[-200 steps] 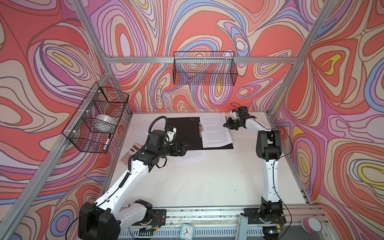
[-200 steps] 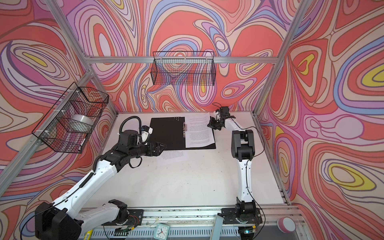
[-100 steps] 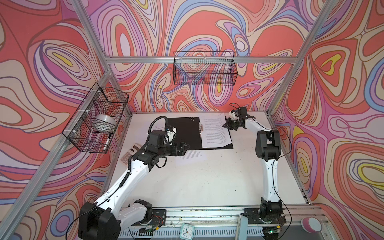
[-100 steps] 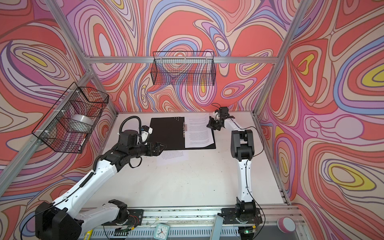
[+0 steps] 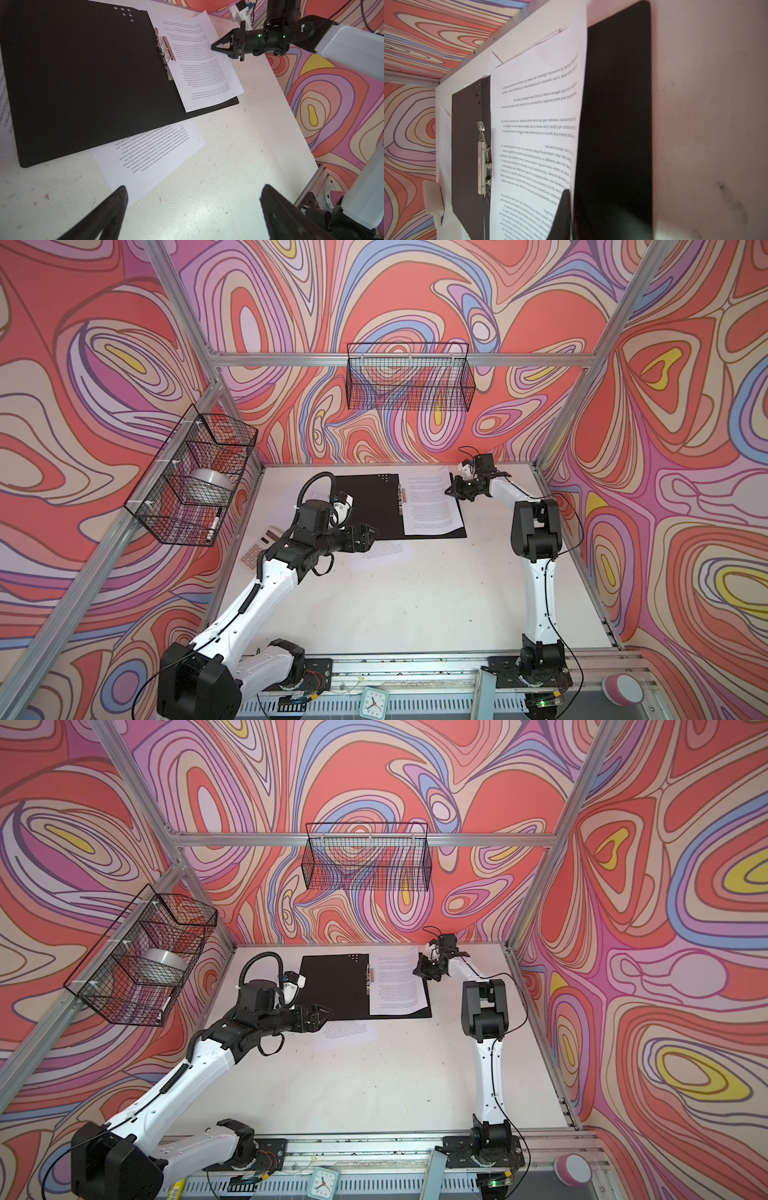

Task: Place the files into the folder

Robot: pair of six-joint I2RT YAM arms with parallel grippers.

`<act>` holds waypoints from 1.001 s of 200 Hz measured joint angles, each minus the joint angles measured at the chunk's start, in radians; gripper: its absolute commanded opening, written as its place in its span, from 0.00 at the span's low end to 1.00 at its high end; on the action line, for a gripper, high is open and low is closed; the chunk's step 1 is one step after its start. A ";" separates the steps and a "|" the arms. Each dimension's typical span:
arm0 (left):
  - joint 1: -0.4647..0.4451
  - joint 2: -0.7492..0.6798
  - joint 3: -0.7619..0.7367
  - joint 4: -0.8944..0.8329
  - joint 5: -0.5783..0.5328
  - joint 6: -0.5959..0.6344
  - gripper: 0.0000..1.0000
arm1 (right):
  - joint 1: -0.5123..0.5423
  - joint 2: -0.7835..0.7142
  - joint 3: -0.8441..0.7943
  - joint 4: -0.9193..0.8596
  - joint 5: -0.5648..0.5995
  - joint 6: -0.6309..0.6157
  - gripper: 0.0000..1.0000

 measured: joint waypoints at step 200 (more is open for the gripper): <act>0.000 0.000 0.000 0.000 0.003 -0.007 1.00 | 0.000 0.000 -0.008 -0.006 0.009 -0.007 0.32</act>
